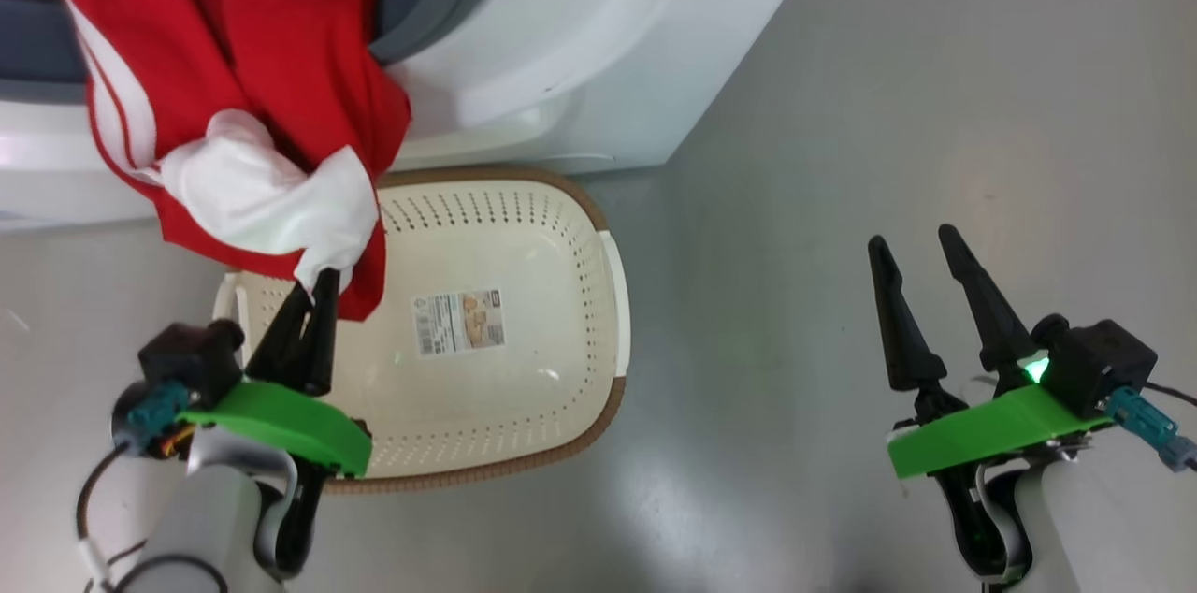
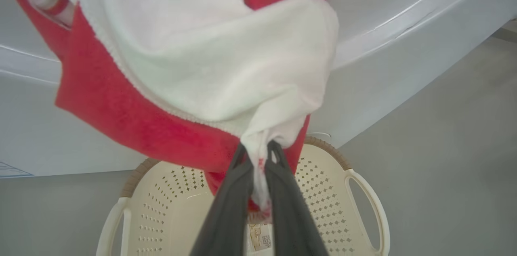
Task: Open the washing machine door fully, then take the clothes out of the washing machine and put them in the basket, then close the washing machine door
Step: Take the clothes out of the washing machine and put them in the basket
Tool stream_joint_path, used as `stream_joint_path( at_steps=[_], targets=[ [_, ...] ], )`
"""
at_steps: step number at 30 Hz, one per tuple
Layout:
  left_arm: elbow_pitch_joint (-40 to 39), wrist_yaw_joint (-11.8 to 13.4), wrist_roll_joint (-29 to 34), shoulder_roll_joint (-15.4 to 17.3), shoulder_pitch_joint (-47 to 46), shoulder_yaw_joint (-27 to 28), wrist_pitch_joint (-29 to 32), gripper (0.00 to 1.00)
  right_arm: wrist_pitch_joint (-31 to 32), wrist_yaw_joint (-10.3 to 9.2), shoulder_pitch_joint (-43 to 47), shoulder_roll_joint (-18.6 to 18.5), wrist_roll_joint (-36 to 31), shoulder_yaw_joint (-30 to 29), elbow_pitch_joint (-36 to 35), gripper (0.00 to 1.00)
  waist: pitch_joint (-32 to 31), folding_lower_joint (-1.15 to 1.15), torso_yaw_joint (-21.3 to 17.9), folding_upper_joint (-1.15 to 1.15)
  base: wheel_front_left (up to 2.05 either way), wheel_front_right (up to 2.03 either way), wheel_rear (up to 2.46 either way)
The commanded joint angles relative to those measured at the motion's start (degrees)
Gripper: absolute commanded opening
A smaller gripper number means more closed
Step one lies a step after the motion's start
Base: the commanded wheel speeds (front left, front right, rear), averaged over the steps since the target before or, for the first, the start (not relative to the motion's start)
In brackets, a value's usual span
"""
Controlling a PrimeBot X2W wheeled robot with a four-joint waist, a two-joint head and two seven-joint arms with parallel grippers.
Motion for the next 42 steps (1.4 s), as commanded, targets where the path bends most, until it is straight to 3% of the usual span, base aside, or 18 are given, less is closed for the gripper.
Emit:
stream_joint_path(
  at_steps=[1, 13, 17, 20, 23, 24, 42],
  targets=[
    [0.55, -0.31, -0.24, 1.97, -1.12, 1.13, -0.28, 0.0, -0.37, 0.28, -0.64, -0.16, 0.51, 1.5, -1.61, 1.0, 2.18, 0.0, -0.38, 0.0, 0.0, 0.0, 0.0],
    [14.41, -0.31, -0.9, 3.08, -12.1, -2.87, -0.28, 0.0, -0.37, 0.28, -3.21, -0.16, 0.55, 2.17, -2.59, 1.0, 7.44, 0.0, -0.5, 0.0, 0.0, 0.0, 0.0],
    [16.99, -0.31, -1.44, 3.31, -14.73, -3.32, -0.28, 0.19, -0.37, 0.28, -3.65, -0.16, 0.42, 2.31, -2.75, 1.0, 8.17, 0.0, -0.46, 0.0, 0.0, 0.0, 0.0],
    [18.03, -0.31, -1.79, 3.42, -15.98, -3.44, -0.28, 0.41, -0.37, 0.28, -3.89, -0.16, 0.35, 2.32, -2.74, 1.0, 8.44, 0.0, -0.43, 0.0, 0.0, 0.0, 0.0],
    [18.1, -0.31, -2.05, 3.4, -16.36, -3.43, -0.28, 0.94, -0.37, 0.28, -3.93, -0.16, 0.2, 2.21, -2.59, 1.0, 8.37, 0.0, -0.31, 0.0, 0.0, 0.0, 0.0],
    [18.04, -0.31, -2.1, 3.39, -16.31, -3.49, -0.28, 1.0, -0.37, 0.28, -3.92, -0.16, 0.15, 2.18, -2.52, 1.0, 8.27, 0.0, -0.26, 0.0, 0.0, 0.0, 0.0],
    [10.36, -0.31, -2.66, 2.27, -11.64, -1.4, -0.28, 1.0, -0.37, 0.28, -3.37, -0.16, -1.21, 1.78, -1.77, 1.0, 6.04, 0.0, 1.96, 0.0, 0.0, 0.0, 0.0]
  ],
)
